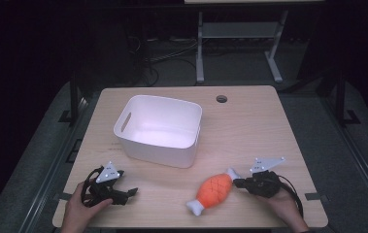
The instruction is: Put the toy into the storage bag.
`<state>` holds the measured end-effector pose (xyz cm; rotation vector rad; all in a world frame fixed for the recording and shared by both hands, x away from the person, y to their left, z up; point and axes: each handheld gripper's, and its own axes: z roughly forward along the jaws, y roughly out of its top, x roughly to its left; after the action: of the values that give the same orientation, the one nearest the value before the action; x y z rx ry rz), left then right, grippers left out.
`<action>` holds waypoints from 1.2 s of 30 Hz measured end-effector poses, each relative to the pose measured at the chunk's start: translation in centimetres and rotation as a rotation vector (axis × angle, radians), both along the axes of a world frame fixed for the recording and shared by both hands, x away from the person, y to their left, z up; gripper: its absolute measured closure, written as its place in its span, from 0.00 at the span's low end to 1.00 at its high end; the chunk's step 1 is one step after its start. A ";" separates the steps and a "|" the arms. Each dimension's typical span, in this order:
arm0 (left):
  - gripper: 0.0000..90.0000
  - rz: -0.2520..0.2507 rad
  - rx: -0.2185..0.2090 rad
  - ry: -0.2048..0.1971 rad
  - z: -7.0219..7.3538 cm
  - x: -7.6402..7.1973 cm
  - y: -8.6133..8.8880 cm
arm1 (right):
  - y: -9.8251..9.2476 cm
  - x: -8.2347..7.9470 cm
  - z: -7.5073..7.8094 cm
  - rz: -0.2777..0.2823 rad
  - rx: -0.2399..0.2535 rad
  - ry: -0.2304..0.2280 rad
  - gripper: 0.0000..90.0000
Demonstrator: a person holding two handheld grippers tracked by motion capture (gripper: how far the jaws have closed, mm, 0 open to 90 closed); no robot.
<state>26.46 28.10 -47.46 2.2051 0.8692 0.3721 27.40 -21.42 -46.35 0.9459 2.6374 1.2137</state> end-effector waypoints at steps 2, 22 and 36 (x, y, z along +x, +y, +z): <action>0.14 0.000 0.000 0.000 0.0 0.0 0.0 | 0.3 0.4 0.0 0.001 -0.001 0.000 1.00; 0.14 0.001 -0.001 0.000 0.0 0.0 0.0 | 2.5 3.2 0.5 0.017 -0.011 -0.016 1.00; 0.14 0.001 -0.001 0.000 0.0 0.0 0.0 | 4.7 4.6 0.6 0.042 -0.028 -0.026 1.00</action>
<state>26.46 28.09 -47.45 2.2036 0.8706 0.3717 32.04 -16.68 -45.76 0.8694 2.6596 1.1864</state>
